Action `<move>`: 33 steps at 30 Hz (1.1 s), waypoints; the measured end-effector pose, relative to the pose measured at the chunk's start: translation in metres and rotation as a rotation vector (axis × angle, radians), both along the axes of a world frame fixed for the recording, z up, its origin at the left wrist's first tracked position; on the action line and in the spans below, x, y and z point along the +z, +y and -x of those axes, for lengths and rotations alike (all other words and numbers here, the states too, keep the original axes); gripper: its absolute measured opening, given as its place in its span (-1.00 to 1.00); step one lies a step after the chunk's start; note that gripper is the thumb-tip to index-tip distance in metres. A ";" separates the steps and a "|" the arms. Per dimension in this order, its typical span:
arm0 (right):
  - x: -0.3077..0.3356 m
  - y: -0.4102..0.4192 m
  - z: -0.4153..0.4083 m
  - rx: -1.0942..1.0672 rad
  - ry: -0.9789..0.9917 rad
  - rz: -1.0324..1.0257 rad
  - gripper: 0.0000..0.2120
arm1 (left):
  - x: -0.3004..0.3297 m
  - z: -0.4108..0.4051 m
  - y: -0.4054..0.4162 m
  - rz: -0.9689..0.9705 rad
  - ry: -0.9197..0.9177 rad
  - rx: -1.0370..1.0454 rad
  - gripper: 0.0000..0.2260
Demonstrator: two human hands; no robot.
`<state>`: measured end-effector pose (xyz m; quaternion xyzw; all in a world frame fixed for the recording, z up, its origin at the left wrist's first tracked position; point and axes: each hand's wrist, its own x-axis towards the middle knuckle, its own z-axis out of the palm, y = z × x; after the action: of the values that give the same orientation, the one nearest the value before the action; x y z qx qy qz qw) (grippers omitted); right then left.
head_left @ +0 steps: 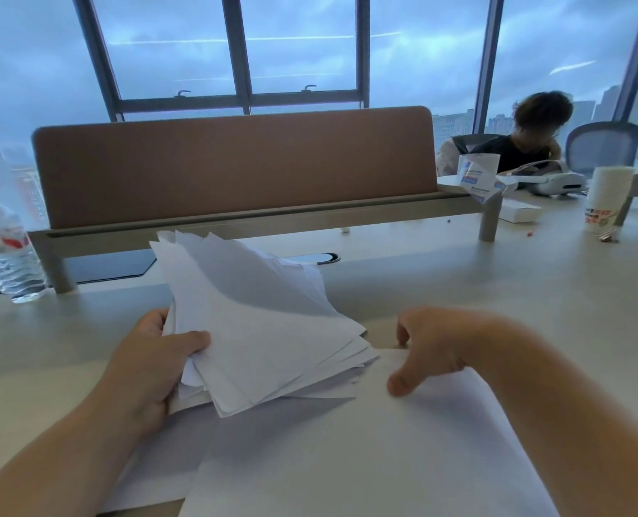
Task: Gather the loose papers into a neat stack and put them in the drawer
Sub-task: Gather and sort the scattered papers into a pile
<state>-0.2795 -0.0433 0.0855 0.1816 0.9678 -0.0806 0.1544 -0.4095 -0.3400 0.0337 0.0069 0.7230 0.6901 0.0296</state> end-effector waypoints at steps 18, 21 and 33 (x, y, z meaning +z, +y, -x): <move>0.005 0.021 0.001 -0.048 0.110 -0.018 -0.88 | 0.004 -0.001 0.000 -0.078 -0.023 0.009 -0.76; 0.000 0.032 0.009 -0.182 0.203 -0.013 -0.90 | 0.005 -0.001 0.000 -0.090 -0.035 0.007 -0.74; 0.010 0.071 -0.004 -0.650 0.765 -0.012 -0.78 | 0.007 -0.002 -0.001 -0.095 -0.054 0.033 -0.72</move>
<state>-0.2756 0.0280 0.0951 0.4321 0.8488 -0.1799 -0.2457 -0.4072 -0.3412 0.0406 -0.0223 0.6886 0.7239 0.0372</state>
